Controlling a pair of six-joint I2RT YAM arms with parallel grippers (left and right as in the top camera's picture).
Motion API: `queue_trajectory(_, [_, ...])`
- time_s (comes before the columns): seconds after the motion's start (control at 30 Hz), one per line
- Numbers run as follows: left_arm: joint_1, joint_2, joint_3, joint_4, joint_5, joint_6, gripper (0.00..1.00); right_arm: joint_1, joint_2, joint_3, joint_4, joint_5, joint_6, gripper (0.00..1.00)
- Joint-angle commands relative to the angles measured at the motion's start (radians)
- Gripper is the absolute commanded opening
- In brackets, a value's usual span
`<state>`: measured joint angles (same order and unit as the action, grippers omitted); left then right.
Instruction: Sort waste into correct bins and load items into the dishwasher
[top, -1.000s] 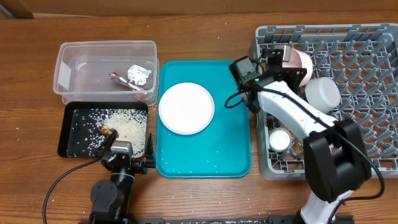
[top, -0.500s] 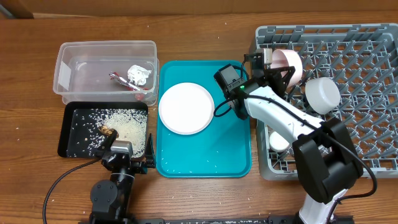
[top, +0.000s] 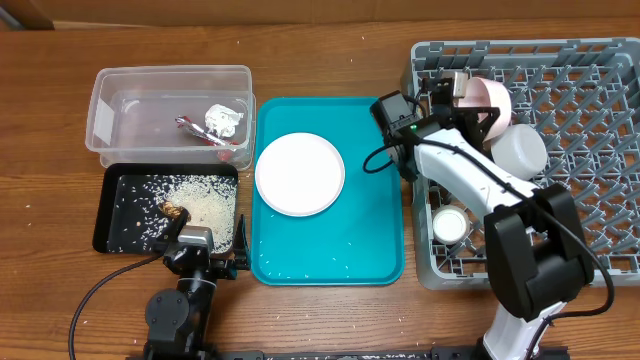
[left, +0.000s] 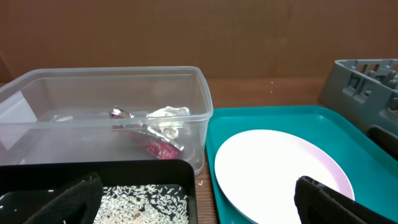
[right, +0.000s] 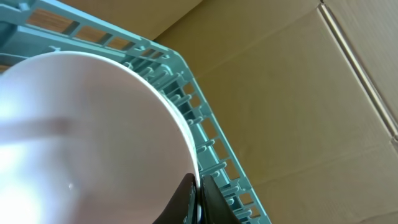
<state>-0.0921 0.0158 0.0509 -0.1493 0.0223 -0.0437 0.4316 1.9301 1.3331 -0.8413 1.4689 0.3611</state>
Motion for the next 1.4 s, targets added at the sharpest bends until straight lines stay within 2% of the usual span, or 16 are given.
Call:
queue_trajectory(0.0, [-0.006,-0.01,-0.013,0.004,-0.004,0.022,1.0,0.058,0.01,-0.004,-0.006,-0.148,-0.005,0.04])
queue_trajectory(0.13, [-0.006,-0.01,-0.013,0.004,-0.004,0.022,1.0,0.117,0.01,-0.004,-0.019,-0.146,-0.006,0.07])
queue_trajectory(0.2, [-0.006,-0.01,-0.013,0.004,-0.004,0.022,1.0,0.134,0.01,-0.004,-0.035,-0.144,-0.005,0.33])
queue_trajectory(0.23, [-0.006,-0.01,-0.013,0.004,-0.004,0.022,1.0,0.141,0.007,-0.003,-0.047,-0.144,0.011,0.56])
queue_trajectory(0.27, [-0.006,-0.01,-0.013,0.004,-0.004,0.022,1.0,0.146,0.004,-0.002,-0.057,-0.144,0.034,0.65])
queue_trajectory(0.37, [-0.006,-0.01,-0.013,0.004,-0.004,0.022,1.0,0.179,-0.043,0.022,-0.122,-0.191,0.102,0.63])
queue_trajectory(0.47, [-0.006,-0.01,-0.013,0.004,-0.004,0.022,1.0,0.234,-0.114,0.068,-0.153,-0.352,0.137,0.63])
queue_trajectory(0.6, [-0.006,-0.01,-0.013,0.004,-0.004,0.022,1.0,0.276,-0.175,0.096,-0.106,-0.713,0.136,0.63])
queue_trajectory(0.7, [-0.006,-0.01,-0.013,0.004,-0.004,0.022,1.0,0.279,-0.173,0.091,-0.052,-1.062,0.137,0.63])
queue_trajectory(0.83, [-0.006,-0.01,-0.013,0.004,-0.004,0.022,1.0,0.279,-0.123,0.077,0.017,-1.314,0.138,0.62])
queue_trajectory(0.97, [-0.006,-0.01,-0.013,0.004,-0.004,0.022,1.0,0.276,-0.056,0.074,0.038,-1.284,0.172,0.54])
queue_trajectory(1.17, [-0.006,-0.01,-0.013,0.004,-0.004,0.022,1.0,0.259,0.051,0.074,0.039,-1.292,0.219,0.48])
queue_trajectory(1.27, [-0.006,-0.01,-0.013,0.004,-0.004,0.022,1.0,0.259,0.085,0.074,0.055,-1.353,0.228,0.42])
queue_trajectory(1.33, [-0.006,-0.01,-0.013,0.004,-0.004,0.022,1.0,0.259,0.098,0.074,0.062,-1.389,0.245,0.26])
queue_trajectory(1.37, [-0.006,-0.01,-0.013,0.004,-0.004,0.022,1.0,0.259,0.098,0.074,0.062,-1.389,0.251,0.22])
